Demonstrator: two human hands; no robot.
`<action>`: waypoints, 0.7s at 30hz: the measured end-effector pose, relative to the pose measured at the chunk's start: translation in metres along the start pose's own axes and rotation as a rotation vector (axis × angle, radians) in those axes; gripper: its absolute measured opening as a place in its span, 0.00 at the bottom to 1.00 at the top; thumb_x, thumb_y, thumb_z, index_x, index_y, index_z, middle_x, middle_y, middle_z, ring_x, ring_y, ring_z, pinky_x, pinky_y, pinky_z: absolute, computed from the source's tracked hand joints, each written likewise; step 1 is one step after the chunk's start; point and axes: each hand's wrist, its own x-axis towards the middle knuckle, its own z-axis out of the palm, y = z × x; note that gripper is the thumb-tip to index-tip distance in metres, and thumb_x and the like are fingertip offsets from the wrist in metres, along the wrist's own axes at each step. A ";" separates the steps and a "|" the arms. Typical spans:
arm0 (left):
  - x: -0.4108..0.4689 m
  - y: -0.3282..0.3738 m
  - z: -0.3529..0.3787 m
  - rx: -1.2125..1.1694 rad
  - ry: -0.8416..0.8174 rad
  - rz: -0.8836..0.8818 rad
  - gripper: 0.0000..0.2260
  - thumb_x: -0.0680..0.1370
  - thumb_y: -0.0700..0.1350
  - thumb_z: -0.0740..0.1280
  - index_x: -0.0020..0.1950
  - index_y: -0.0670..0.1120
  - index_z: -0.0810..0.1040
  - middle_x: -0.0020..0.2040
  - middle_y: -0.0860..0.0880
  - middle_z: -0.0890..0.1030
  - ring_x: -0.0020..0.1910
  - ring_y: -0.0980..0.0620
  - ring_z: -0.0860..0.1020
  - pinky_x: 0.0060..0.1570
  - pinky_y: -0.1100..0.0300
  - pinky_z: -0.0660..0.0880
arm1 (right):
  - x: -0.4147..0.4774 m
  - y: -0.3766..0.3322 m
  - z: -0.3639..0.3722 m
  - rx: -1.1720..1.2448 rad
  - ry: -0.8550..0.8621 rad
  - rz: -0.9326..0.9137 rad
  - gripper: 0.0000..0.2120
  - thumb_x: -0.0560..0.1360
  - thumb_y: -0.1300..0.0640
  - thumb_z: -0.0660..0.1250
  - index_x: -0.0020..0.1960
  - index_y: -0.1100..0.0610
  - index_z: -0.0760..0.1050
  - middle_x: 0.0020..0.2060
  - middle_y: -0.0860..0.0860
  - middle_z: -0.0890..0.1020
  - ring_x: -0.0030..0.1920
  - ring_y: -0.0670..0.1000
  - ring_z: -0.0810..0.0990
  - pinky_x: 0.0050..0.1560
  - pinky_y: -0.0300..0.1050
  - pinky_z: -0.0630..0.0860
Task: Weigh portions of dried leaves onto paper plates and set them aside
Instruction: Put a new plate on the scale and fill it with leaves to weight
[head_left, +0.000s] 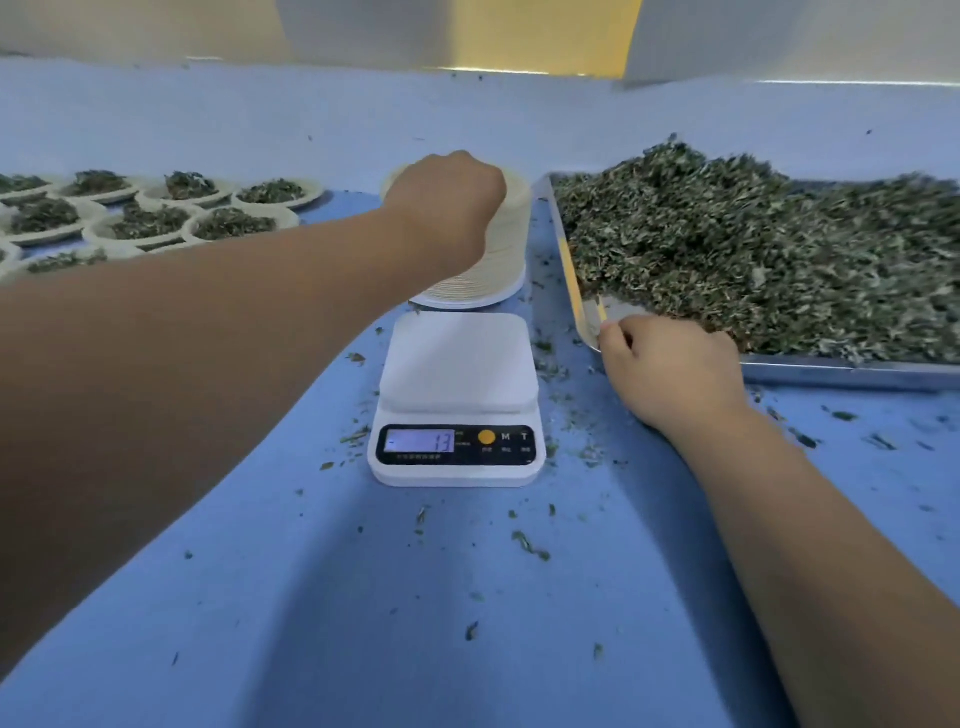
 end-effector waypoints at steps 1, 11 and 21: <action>0.000 -0.001 -0.001 0.011 -0.005 0.006 0.07 0.72 0.30 0.61 0.42 0.41 0.73 0.35 0.45 0.68 0.35 0.43 0.70 0.31 0.54 0.63 | -0.001 -0.001 0.001 0.011 0.008 -0.006 0.25 0.84 0.46 0.49 0.34 0.56 0.71 0.28 0.52 0.75 0.30 0.54 0.71 0.52 0.55 0.64; -0.002 -0.002 -0.005 0.074 -0.023 0.063 0.07 0.75 0.30 0.62 0.48 0.39 0.76 0.36 0.45 0.67 0.31 0.47 0.66 0.32 0.55 0.64 | -0.002 -0.002 0.002 0.035 0.047 -0.060 0.25 0.84 0.48 0.49 0.33 0.57 0.70 0.26 0.52 0.74 0.29 0.55 0.73 0.59 0.56 0.67; 0.005 -0.011 0.005 0.055 0.059 0.138 0.11 0.76 0.32 0.62 0.58 0.41 0.73 0.36 0.45 0.65 0.31 0.47 0.64 0.28 0.57 0.57 | -0.001 -0.001 0.004 0.047 0.061 -0.068 0.25 0.84 0.49 0.49 0.34 0.56 0.71 0.26 0.52 0.74 0.29 0.54 0.72 0.59 0.55 0.67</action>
